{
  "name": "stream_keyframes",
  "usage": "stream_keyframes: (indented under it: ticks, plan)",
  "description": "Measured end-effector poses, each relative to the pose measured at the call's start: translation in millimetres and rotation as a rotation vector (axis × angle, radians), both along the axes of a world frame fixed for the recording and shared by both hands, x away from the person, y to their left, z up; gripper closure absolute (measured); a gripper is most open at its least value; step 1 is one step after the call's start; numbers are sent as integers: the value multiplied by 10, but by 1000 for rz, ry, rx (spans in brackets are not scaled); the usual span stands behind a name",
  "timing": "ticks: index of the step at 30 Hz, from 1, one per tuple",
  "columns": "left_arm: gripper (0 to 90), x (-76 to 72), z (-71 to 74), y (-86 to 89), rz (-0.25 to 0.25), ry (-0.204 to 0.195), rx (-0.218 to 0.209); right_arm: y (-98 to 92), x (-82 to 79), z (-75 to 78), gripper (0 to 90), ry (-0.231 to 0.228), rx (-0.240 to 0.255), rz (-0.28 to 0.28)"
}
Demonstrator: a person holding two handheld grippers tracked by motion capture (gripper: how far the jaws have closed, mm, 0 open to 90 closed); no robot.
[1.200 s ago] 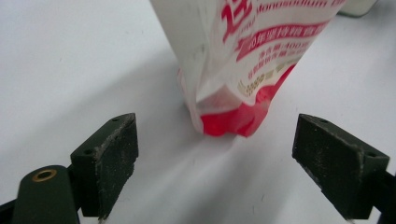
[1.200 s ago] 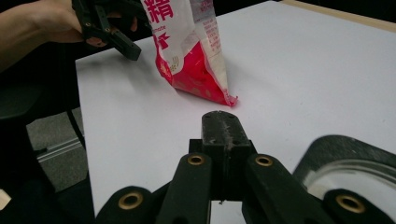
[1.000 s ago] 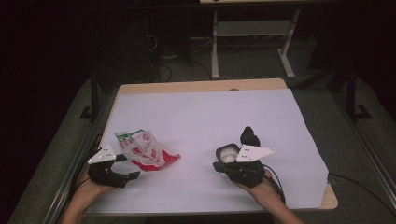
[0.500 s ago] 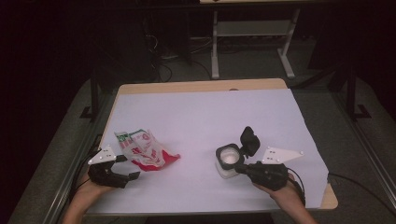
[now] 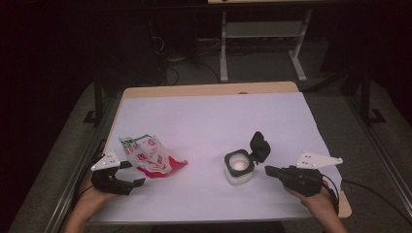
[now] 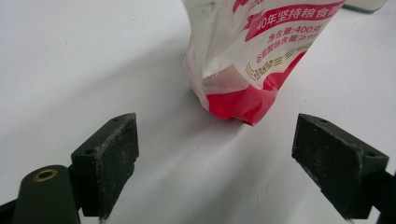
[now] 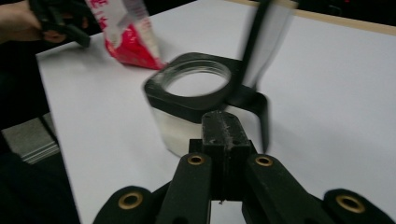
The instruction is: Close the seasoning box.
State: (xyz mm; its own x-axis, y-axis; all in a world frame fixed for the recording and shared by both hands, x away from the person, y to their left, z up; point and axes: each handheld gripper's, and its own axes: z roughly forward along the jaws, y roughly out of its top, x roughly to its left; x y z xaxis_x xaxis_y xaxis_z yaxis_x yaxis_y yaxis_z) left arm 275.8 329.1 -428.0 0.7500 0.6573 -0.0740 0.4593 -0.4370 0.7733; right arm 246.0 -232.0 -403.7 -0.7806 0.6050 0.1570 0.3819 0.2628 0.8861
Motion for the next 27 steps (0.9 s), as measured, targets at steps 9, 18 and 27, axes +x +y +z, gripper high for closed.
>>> stream_keyframes:
  ticks: [9, 18, 27]
  plan:
    - [143, 10, -15, 9, 1, -1, 2, -237, 211, -66, 900, 2, -10, -113]
    - [143, 9, -26, 52, 25, 2, -14, -226, 380, -35, 900, 1, 30, -145]
    - [140, -4, -24, 1, 30, -5, -6, -16, 470, 82, 900, -16, 31, -116]
